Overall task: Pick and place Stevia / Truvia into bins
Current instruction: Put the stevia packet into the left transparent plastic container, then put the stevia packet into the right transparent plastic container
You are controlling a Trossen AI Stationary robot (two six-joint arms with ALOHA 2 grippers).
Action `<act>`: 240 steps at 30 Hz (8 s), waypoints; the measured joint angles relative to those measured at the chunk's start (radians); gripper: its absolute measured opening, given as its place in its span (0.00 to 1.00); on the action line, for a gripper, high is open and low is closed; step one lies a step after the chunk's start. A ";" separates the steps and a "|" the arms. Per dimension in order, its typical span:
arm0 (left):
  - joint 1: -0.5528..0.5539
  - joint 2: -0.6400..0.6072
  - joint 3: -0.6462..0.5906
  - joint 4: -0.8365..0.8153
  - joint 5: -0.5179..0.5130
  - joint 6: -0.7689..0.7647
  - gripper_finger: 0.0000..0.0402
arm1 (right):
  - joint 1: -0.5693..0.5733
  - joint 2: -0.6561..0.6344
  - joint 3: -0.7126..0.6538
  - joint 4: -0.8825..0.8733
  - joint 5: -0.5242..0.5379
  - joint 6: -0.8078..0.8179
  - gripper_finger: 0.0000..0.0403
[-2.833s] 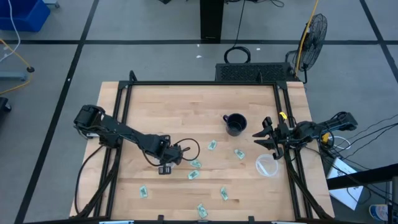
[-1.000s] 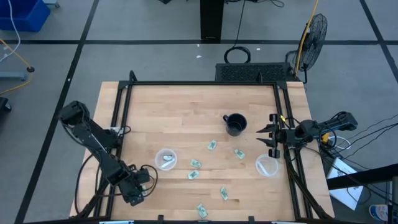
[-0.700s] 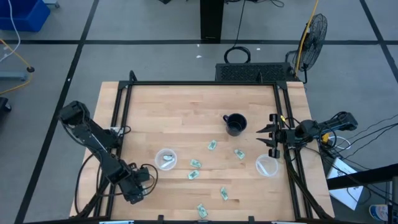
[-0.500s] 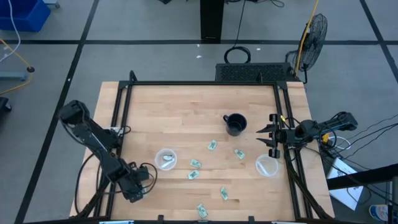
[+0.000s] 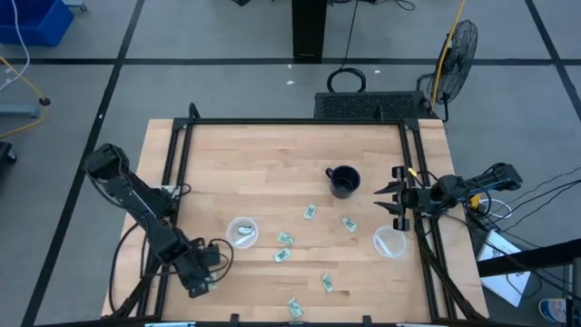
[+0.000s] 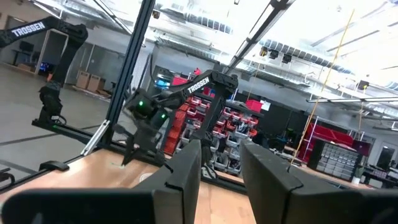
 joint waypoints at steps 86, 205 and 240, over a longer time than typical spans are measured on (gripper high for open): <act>0.632 0.088 0.618 -0.450 -0.643 1.262 0.31 | 0.007 1.275 0.877 -1.063 -0.031 0.840 0.32; 0.773 0.088 0.583 -0.449 -0.513 1.202 0.31 | 0.372 1.104 0.574 -1.245 -0.102 1.619 0.18; 0.773 0.088 0.583 -0.390 -0.511 1.170 0.31 | 0.299 1.104 0.827 -0.979 0.530 1.075 0.17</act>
